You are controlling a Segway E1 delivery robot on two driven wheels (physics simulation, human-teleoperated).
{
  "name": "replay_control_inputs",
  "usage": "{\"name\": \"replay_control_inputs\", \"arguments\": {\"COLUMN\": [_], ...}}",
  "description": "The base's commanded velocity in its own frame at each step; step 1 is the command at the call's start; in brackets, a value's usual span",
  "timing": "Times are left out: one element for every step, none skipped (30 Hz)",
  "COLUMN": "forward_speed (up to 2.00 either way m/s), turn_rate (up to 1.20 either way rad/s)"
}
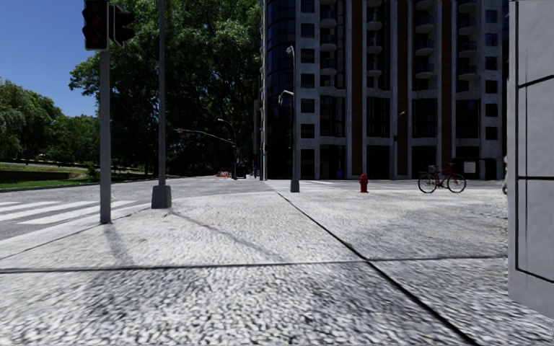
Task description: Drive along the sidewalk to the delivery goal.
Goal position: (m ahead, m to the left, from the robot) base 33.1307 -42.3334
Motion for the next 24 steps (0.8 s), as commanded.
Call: {"name": "replay_control_inputs", "arguments": {"forward_speed": [2.0,2.0,2.0,2.0,2.0,2.0,2.0,2.0,2.0,2.0,2.0,2.0,2.0,2.0,2.0,2.0,2.0,2.0,2.0,2.0,2.0,2.0,2.0,2.0], "turn_rate": [-0.12,-0.16,-0.2,-0.21,-0.22,-0.22,-0.22,-0.22,-0.23,-0.23,-0.23,-0.23,-0.24,-0.25,-0.26,-0.27,-0.27,-0.27,-0.28,-0.3,-0.31,-0.31,-0.32,-0.32]}}
